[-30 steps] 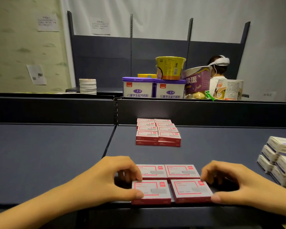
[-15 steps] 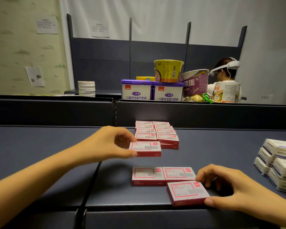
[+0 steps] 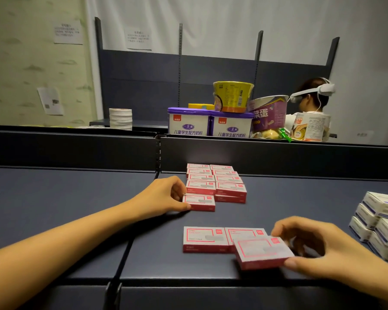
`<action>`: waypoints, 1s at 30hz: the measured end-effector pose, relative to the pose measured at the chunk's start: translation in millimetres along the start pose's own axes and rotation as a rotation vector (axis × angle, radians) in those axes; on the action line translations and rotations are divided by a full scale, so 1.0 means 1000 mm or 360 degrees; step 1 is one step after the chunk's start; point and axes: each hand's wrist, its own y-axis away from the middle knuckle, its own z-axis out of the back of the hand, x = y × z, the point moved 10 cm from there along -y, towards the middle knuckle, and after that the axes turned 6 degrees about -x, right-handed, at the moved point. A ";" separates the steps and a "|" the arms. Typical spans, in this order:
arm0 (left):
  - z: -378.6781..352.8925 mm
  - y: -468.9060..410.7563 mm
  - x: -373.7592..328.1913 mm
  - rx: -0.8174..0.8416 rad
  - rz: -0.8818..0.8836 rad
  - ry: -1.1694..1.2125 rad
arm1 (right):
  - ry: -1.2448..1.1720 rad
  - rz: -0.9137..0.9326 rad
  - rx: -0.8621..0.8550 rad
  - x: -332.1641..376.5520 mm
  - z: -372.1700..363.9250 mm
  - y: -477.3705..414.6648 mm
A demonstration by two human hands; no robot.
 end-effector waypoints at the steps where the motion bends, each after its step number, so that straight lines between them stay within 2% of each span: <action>1: 0.000 0.000 0.000 -0.0002 0.0002 0.0012 | -0.0008 0.0059 -0.0060 0.005 0.006 -0.004; 4: 0.000 0.001 0.000 -0.0017 0.0004 0.0036 | -0.0067 0.0110 -0.0278 0.015 0.024 -0.023; 7: 0.000 0.003 -0.001 -0.0034 -0.0008 0.0042 | 0.0010 0.0028 -0.0379 0.007 0.033 -0.050; 16: -0.001 0.005 -0.003 -0.0074 -0.0025 0.0020 | 0.0412 -0.0340 -0.0155 -0.052 0.008 -0.097; 27: 0.002 0.010 -0.012 -0.0038 -0.0076 -0.0005 | 0.0446 -0.0304 -0.0298 -0.049 0.011 -0.092; 30: 0.009 0.022 -0.025 -0.0002 -0.0109 0.0064 | 0.0252 -0.0217 -0.0364 -0.037 0.021 -0.079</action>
